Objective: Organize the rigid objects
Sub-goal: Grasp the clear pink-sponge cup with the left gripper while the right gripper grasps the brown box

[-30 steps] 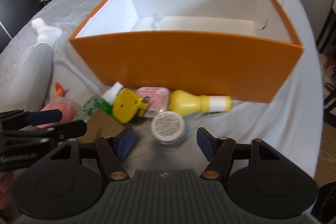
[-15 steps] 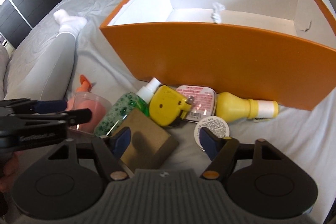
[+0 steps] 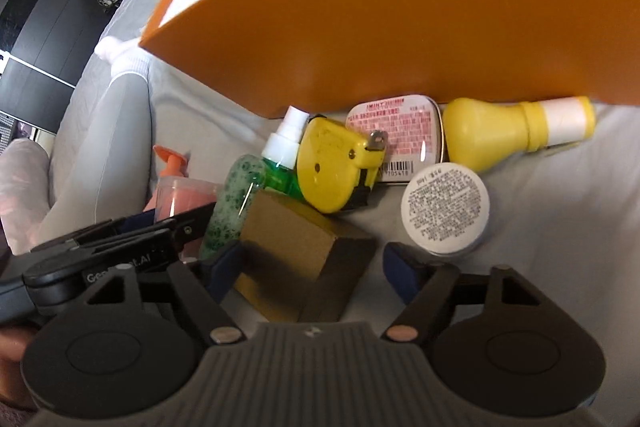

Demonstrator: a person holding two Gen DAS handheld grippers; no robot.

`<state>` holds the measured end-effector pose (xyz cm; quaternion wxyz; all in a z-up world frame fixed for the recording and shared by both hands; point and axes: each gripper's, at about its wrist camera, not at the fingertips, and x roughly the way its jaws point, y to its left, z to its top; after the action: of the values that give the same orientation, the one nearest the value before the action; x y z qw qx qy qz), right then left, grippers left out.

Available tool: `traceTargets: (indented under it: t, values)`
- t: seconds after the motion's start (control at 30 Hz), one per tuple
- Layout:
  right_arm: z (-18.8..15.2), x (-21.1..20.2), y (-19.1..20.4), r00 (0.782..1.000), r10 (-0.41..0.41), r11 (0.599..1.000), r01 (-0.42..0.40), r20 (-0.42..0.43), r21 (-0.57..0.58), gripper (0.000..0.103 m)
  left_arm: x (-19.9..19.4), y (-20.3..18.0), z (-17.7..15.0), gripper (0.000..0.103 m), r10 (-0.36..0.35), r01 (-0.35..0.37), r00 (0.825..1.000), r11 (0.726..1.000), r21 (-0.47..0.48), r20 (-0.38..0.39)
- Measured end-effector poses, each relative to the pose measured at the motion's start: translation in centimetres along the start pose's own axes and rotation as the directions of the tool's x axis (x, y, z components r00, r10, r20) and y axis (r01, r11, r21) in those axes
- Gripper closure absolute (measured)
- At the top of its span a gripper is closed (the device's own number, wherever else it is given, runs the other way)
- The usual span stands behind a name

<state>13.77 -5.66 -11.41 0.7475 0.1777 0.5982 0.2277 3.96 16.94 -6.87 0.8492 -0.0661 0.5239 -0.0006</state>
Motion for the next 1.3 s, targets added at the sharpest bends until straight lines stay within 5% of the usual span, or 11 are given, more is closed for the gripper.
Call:
traceTargets:
  t: [0.13, 0.5, 0.7, 1.0, 1.17, 1.3]
  values:
    - [0.1, 0.7, 0.1, 1.0, 0.015, 1.0, -0.015, -0.003, 0.01, 0.02, -0.1, -0.1, -0.3, 0.034, 0.012, -0.012, 1.0, 1.0, 0.006, 0.009]
    - [-0.7, -2.3, 0.6, 0.997, -0.008, 0.999, 0.011, 0.077, -0.042, 0.052, -1.5, 0.3, -1.2, 0.034, -0.026, 0.026, 1.0, 0.999, -0.036, 0.018]
    - [-1.8, -5.2, 2.7, 0.983, -0.118, 0.967, 0.145, 0.137, -0.21, 0.053, -3.2, -1.3, -2.7, 0.034, -0.062, 0.062, 0.998, 0.998, 0.027, 0.004]
    - [-4.2, -7.8, 3.8, 0.931, -0.288, 0.865, 0.353, 0.224, -0.356, 0.054, -4.4, -5.7, -4.9, 0.034, -0.148, 0.149, 0.989, 0.971, 0.188, -0.018]
    - [-5.7, -8.2, 3.2, 0.909, -0.341, 0.822, 0.411, 0.238, -0.393, 0.054, -3.3, -7.2, -5.5, 0.034, -0.175, 0.184, 0.983, 0.956, 0.227, -0.063]
    - [-6.4, -8.0, 2.5, 0.916, -0.359, 0.833, 0.401, 0.178, -0.382, 0.054, -3.3, -8.0, -6.0, 0.034, -0.158, 0.17, 0.985, 0.949, 0.265, -0.067]
